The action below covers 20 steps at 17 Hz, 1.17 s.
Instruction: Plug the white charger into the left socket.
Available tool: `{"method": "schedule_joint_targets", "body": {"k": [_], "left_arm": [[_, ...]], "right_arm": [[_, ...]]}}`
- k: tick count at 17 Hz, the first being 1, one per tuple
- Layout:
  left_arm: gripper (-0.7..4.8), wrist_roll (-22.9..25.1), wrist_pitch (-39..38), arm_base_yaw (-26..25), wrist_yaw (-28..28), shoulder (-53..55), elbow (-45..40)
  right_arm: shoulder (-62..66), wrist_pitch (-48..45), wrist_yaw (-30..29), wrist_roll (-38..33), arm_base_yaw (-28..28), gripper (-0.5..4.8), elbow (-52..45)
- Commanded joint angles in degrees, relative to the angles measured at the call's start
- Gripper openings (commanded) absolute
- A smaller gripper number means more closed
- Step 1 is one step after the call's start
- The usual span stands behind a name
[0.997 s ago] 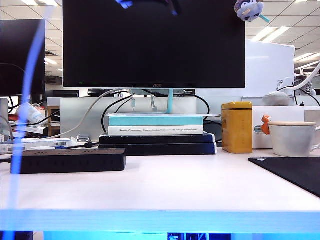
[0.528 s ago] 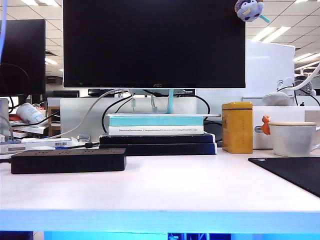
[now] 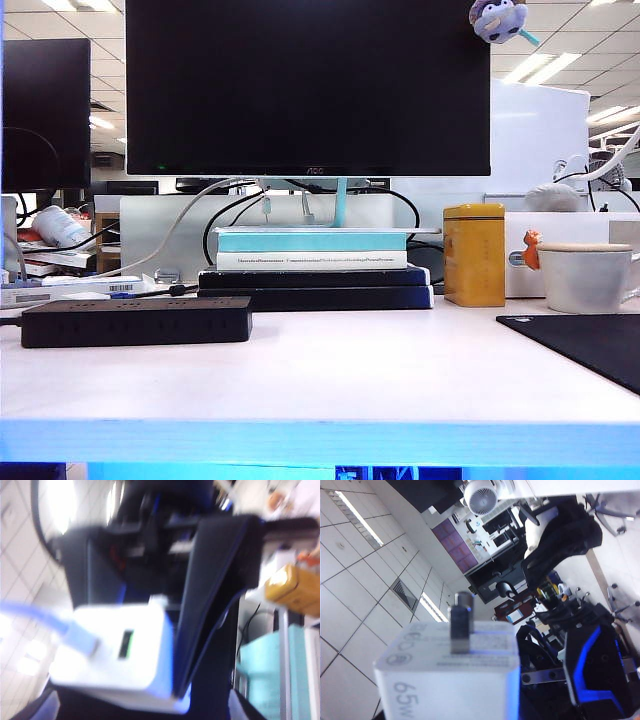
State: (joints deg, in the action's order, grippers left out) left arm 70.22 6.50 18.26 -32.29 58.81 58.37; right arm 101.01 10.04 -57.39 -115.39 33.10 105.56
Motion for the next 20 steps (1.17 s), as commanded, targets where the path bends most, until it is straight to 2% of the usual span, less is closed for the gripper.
{"method": "schedule_joint_targets", "body": {"k": [1,5,8,14,19,20], "left_arm": [[4.79,0.07,3.52,0.02,-4.55,-0.11,0.24],[4.79,-1.6,4.61,0.02,-5.49,-0.11,0.24],[4.79,-3.15,4.81,0.02,-7.63,-0.04,0.24],[4.79,-3.41,6.99,0.02,-9.09,0.72,0.24],[4.79,-3.5,8.48,0.04,-10.45,0.72,0.24],[4.79,-5.2,9.68,0.04,-10.58,0.72,0.24]], "right_arm": [[-0.46,-1.77,-0.83,-0.59,0.07,2.55,0.44],[-0.46,-3.19,-0.85,3.17,0.07,2.56,0.42],[-0.46,-6.64,-2.49,3.19,0.07,2.55,0.42],[-0.46,-8.31,-10.97,4.68,0.09,2.55,0.42],[-0.37,-8.2,-11.37,5.09,0.11,2.55,0.39],[-0.11,-8.2,-11.37,5.11,0.11,2.55,0.39]]}}
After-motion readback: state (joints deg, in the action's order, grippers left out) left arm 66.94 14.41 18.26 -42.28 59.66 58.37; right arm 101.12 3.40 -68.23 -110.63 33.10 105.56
